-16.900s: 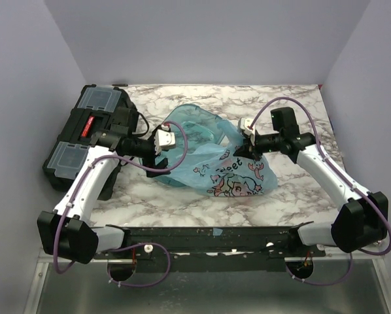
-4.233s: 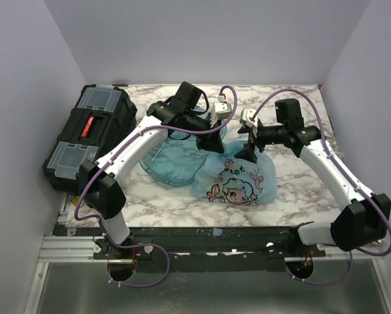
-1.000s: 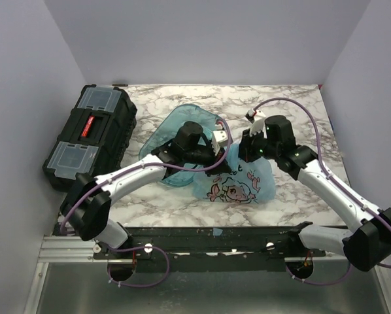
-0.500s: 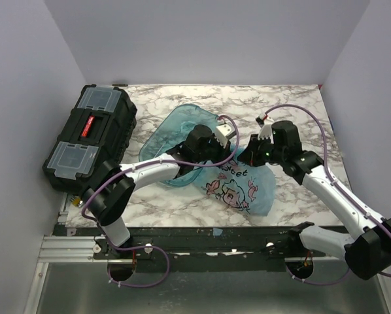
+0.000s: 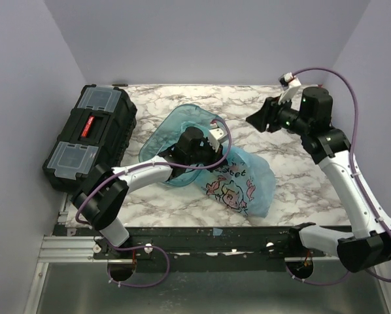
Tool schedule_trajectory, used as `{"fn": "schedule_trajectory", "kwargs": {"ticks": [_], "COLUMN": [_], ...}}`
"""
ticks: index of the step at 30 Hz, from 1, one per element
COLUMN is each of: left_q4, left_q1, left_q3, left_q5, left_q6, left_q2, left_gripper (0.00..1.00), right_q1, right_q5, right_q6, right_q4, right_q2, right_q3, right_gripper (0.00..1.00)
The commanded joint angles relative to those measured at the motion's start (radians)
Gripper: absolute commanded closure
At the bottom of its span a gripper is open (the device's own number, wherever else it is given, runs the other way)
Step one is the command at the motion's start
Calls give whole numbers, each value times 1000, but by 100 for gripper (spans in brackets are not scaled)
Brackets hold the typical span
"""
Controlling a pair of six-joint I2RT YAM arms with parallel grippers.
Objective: Place the fake fruits into the plastic bag and tie a complex knot
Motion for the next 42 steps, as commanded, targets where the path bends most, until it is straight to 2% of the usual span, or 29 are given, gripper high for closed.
{"fn": "schedule_trajectory", "kwargs": {"ticks": [1,4,7,13,24,31,36,42], "left_q4": [-23,-61,-95,-150,-69,-43,-167,-297], "left_q1": [-5,-13,-18,-20,-18,15,40,43], "left_q3": [10,35,60,122,279,300,269,139], "left_q5": [45,27,9,-8,30,118,225,169], "left_q6": [28,50,57,63,20,-5,8,18], "left_q2": [-28,-22,1,66,184,133,73,32], "left_gripper": [100,100,100,100,100,100,100,100], "right_q1": [-88,-91,-91,-89,-47,-29,-29,-30], "right_q5": [-10,-103,-225,-378,-470,-523,-506,-500], "right_q6": [-148,-298,-372,-443,-374,-243,-156,-113], "right_q4": [-73,-139,-146,-236,-193,-61,36,119], "right_q2": [145,246,299,414,429,397,364,310], "right_q3": [32,32,-23,-50,-180,-179,-178,-240], "right_gripper": [57,66,74,78,77,63,61,60]}}
